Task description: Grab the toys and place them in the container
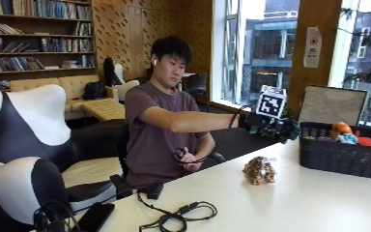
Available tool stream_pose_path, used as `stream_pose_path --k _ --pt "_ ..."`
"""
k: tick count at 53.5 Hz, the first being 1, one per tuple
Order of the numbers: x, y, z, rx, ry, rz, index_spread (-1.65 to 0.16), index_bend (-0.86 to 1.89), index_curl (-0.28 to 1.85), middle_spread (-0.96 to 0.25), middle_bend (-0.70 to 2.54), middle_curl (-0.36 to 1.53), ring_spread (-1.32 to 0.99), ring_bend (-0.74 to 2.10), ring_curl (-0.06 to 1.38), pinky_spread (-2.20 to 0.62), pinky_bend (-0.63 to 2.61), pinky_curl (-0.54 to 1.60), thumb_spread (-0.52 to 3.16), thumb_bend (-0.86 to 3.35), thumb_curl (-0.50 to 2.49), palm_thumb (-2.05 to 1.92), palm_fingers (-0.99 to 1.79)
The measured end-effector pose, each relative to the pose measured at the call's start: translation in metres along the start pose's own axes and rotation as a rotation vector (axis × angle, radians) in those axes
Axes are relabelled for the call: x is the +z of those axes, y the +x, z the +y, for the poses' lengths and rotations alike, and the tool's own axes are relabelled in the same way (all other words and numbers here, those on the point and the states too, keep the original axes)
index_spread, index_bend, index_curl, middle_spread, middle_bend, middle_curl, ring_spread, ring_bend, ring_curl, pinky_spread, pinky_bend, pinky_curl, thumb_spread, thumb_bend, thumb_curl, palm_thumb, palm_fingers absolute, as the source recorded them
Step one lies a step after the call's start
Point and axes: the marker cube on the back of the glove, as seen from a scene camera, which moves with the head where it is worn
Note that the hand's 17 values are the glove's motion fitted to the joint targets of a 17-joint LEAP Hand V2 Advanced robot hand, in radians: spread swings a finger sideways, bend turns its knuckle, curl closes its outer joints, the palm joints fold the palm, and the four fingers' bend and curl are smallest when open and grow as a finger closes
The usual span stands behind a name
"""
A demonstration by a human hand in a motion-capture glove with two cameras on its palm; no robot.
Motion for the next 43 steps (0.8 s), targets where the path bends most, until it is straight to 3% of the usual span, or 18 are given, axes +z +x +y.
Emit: stream_pose_path --k 3,7,10,16,21,26,32,43 --pt "0.018 0.011 -0.003 0.022 -0.015 0.084 -0.23 0.08 0.14 -0.01 0.13 0.22 0.05 0.21 0.4 0.06 0.74 0.4 1.13 -0.05 0.23 -0.05 -0.24" --pt "0.033 -0.01 -0.006 -0.007 -0.038 -0.141 -0.23 0.08 0.14 -0.01 0.13 0.22 0.05 0.21 0.4 0.07 0.75 0.39 1.13 -0.05 0.24 -0.05 -0.24" --pt "0.041 -0.011 -0.007 -0.007 -0.047 -0.17 -0.23 0.08 0.13 -0.01 0.13 0.22 0.05 0.21 0.4 0.07 0.74 0.39 1.13 -0.05 0.24 -0.05 -0.24" --pt "0.061 -0.014 -0.008 -0.022 -0.063 -0.176 -0.23 0.08 0.13 -0.01 0.13 0.22 0.05 0.2 0.4 0.07 0.74 0.39 1.14 -0.04 0.24 -0.05 -0.24" --pt "0.082 -0.002 -0.009 0.004 -0.062 -0.007 -0.23 0.08 0.14 -0.01 0.13 0.22 0.05 0.19 0.4 0.06 0.74 0.38 1.14 -0.04 0.24 -0.05 -0.25" --pt "0.105 -0.008 -0.008 -0.015 -0.071 0.012 -0.23 0.07 0.13 -0.01 0.12 0.21 0.05 0.19 0.39 0.07 0.75 0.38 1.13 -0.05 0.24 -0.06 -0.26" --pt "0.126 -0.026 -0.007 -0.051 -0.081 -0.125 -0.23 0.06 0.13 0.0 0.12 0.21 0.05 0.18 0.39 0.06 0.77 0.39 1.11 -0.05 0.24 -0.06 -0.28" --pt "0.174 0.001 -0.005 0.072 -0.071 0.381 -0.23 0.06 0.13 -0.02 0.11 0.2 0.05 0.18 0.37 0.07 0.86 0.4 1.04 -0.07 0.24 -0.08 -0.26"
